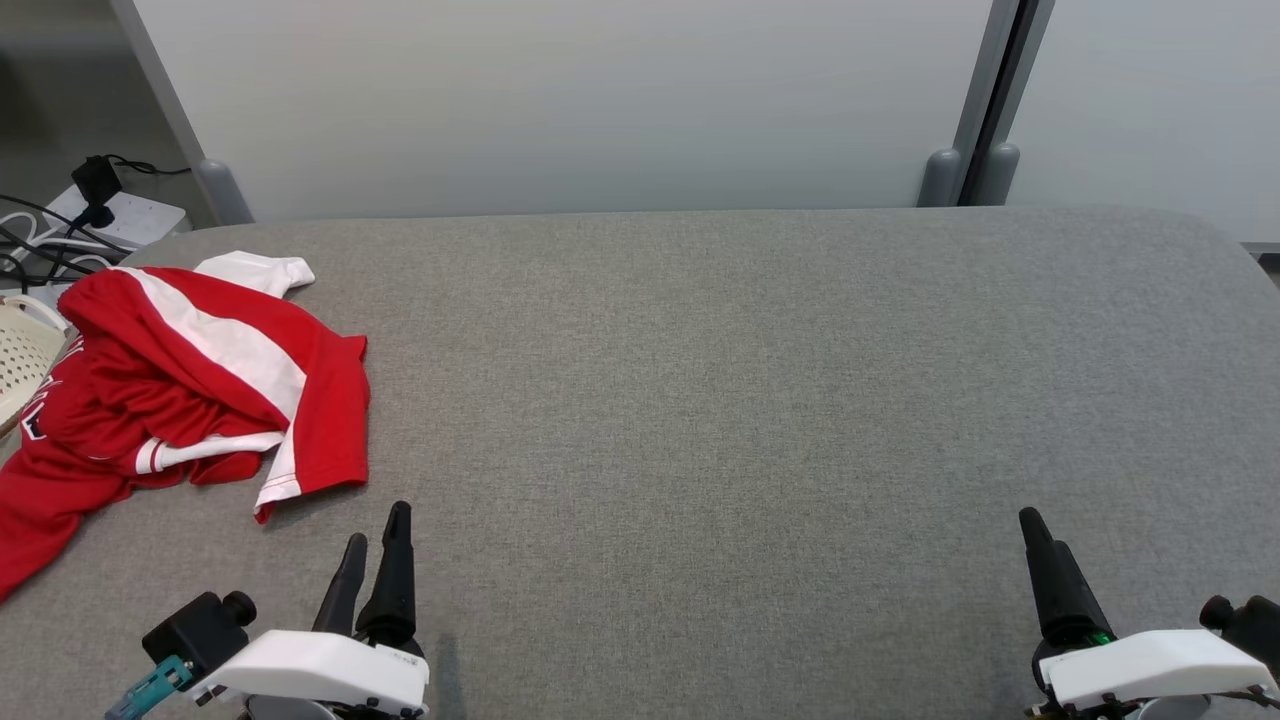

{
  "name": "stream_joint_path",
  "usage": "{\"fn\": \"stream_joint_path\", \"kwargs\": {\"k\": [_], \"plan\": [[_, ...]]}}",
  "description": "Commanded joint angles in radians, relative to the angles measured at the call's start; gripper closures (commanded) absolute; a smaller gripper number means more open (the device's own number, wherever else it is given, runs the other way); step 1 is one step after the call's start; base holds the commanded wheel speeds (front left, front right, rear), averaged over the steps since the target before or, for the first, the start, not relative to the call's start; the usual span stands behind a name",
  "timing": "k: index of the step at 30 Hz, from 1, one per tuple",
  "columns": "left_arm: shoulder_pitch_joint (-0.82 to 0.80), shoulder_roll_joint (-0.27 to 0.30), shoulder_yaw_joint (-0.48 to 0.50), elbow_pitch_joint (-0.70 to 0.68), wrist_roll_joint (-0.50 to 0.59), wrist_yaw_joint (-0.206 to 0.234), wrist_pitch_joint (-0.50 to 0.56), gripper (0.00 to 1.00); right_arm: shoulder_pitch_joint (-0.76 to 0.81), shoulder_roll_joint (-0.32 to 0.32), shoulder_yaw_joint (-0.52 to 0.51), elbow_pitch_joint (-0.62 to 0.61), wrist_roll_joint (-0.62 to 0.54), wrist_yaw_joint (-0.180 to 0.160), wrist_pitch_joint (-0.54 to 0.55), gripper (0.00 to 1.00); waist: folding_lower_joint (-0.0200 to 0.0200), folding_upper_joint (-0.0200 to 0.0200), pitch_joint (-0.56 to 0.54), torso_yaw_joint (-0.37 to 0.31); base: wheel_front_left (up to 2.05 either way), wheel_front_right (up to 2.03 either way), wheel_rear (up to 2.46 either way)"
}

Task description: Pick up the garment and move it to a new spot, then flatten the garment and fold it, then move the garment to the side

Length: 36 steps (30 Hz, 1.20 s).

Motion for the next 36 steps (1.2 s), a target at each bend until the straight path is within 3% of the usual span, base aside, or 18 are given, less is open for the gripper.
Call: {"fn": "stream_joint_path", "kwargs": {"k": [1, 16, 36], "plan": [[-0.055, 0.014, 0.004, -0.038, 0.040, 0.011, -0.014, 0.00, -0.045, -0.015, 0.015, -0.036, -0.036, 0.001, -0.016, 0.00, -0.0001, 0.0000, -0.001, 0.000, 0.00, 0.00, 0.00], [-0.073, 0.035, -0.046, -0.080, 0.224, 0.091, -0.061, 0.00, -0.062, -0.039, 0.086, -0.054, -0.207, 0.001, -0.063, 0.00, -0.0001, 0.0000, -0.009, -0.003, 0.00, 0.00, 0.00], [-0.088, 0.037, -0.072, -0.120, 0.465, 0.107, -0.117, 0.00, -0.072, -0.032, 0.092, -0.073, -0.419, 0.001, -0.119, 0.00, -0.0001, 0.0000, -0.017, -0.007, 0.00, 0.00, 0.00]]}}
